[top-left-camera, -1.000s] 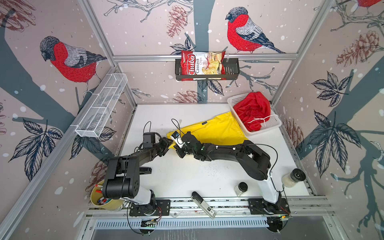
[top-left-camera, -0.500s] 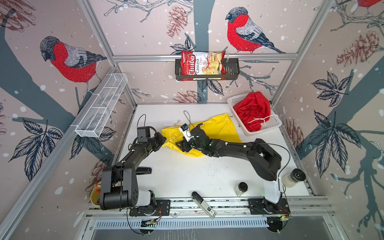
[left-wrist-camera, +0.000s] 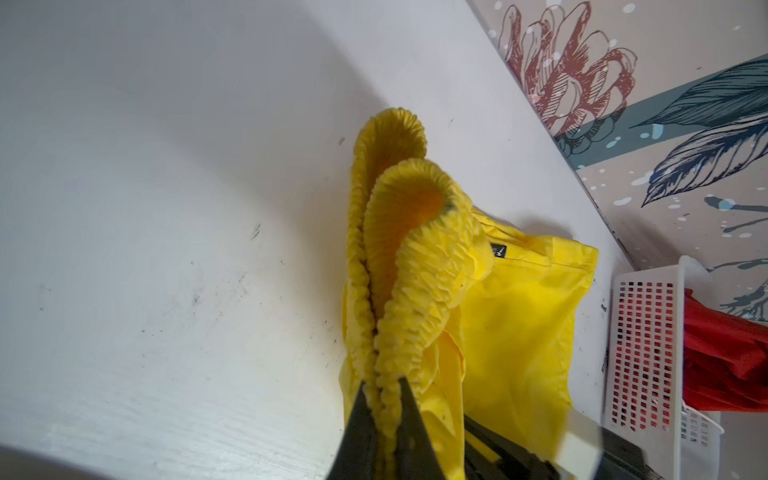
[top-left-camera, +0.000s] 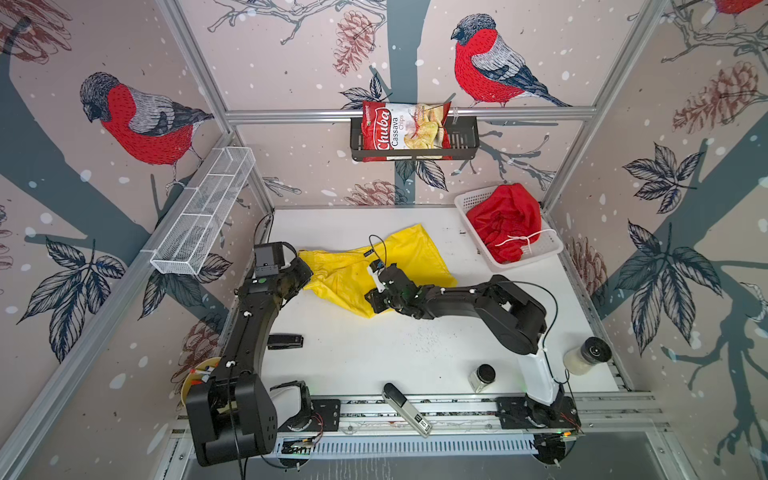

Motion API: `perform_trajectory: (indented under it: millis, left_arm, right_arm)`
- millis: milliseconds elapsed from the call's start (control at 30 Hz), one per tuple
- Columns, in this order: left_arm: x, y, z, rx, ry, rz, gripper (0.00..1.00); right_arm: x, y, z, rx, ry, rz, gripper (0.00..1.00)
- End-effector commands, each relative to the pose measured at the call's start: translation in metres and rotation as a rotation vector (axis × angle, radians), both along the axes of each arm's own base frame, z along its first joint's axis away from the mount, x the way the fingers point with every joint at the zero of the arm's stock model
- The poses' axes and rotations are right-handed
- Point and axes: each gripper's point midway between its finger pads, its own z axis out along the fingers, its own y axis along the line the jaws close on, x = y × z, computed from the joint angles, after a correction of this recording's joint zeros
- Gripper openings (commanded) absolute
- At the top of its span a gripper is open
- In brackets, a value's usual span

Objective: Fold and stack the shorts

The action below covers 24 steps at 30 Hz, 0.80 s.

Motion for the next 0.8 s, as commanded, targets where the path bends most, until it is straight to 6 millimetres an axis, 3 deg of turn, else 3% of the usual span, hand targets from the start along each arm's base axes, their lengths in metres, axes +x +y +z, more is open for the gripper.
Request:
perform_trajectory:
  millis: [0, 100, 167, 233, 367, 500, 767]
  left_arm:
    - [0.004, 0.003, 0.024, 0.056, -0.024, -0.035, 0.00]
    - [0.010, 0.003, 0.050, 0.076, -0.043, -0.059, 0.00]
    - [0.012, 0.003, 0.061, 0.087, -0.041, -0.079, 0.00]
    - [0.013, 0.004, 0.069, 0.106, -0.019, -0.092, 0.00]
    - [0.011, 0.012, 0.081, 0.170, 0.026, -0.101, 0.00]
    - [0.011, 0.026, 0.096, 0.254, 0.027, -0.075, 0.00]
    - [0.020, 0.027, 0.097, 0.247, 0.043, -0.075, 0.00]
  right_arm:
    - [-0.027, 0.029, 0.000, 0.044, 0.074, 0.063, 0.26]
    - [-0.046, 0.050, 0.012, 0.072, 0.061, 0.131, 0.26]
    - [-0.043, 0.049, 0.029, 0.118, 0.055, 0.139, 0.26]
    - [-0.027, 0.035, 0.051, 0.176, 0.052, 0.114, 0.26]
    - [0.022, -0.030, 0.080, 0.195, 0.026, -0.042, 0.26]
    - [0.035, -0.089, 0.061, 0.088, 0.015, -0.151, 0.26]
    - [0.005, -0.129, 0.008, 0.019, 0.115, -0.219, 0.24]
